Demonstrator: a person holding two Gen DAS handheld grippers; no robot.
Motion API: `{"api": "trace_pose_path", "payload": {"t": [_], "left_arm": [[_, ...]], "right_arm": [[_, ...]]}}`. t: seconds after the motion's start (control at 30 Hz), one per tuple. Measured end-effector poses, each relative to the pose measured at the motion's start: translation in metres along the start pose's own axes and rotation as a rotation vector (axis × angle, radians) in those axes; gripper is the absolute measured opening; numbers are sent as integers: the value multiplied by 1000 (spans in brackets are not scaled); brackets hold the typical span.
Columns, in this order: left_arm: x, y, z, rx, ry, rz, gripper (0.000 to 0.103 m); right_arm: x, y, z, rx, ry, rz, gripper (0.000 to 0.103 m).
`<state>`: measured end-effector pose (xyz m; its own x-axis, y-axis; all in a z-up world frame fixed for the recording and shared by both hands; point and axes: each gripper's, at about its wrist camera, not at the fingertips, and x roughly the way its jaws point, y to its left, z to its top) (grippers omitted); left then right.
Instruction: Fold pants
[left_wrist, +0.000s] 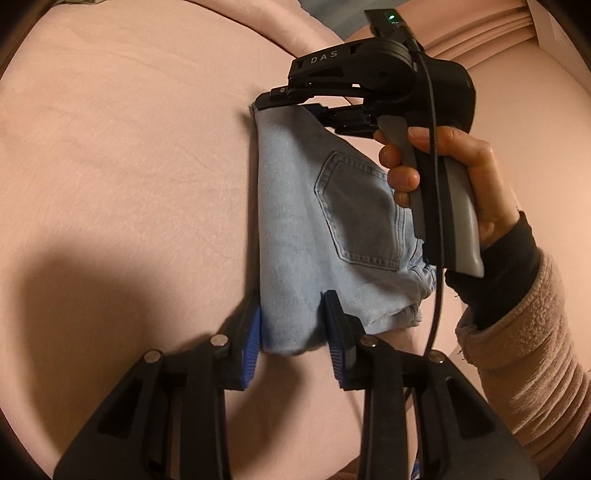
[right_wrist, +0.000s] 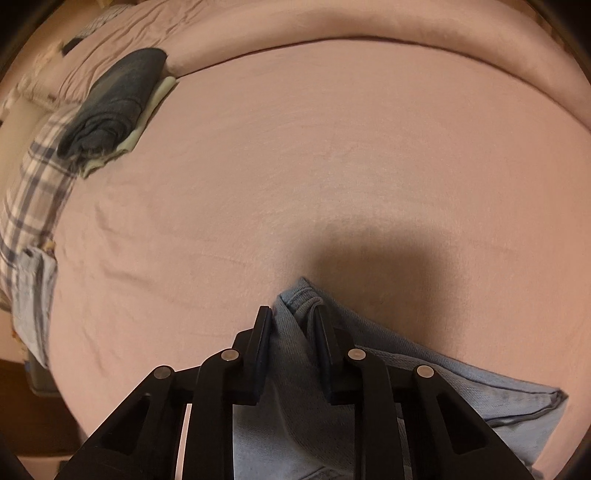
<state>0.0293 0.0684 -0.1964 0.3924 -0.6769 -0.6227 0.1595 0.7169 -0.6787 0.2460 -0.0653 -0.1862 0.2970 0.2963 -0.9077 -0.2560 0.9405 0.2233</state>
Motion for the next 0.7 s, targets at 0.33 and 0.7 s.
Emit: {"api": "trace_pose_path", "payload": {"t": [0.33,0.7], "left_arm": [[-23,-8,-19,27,1,31,33],[-53,-32,-1,114,-121,84,63]], "right_arm": [[-68,3,-17,-32,-316,-122,24],[-99,14,-78,-99,-353,-98,24]]}}
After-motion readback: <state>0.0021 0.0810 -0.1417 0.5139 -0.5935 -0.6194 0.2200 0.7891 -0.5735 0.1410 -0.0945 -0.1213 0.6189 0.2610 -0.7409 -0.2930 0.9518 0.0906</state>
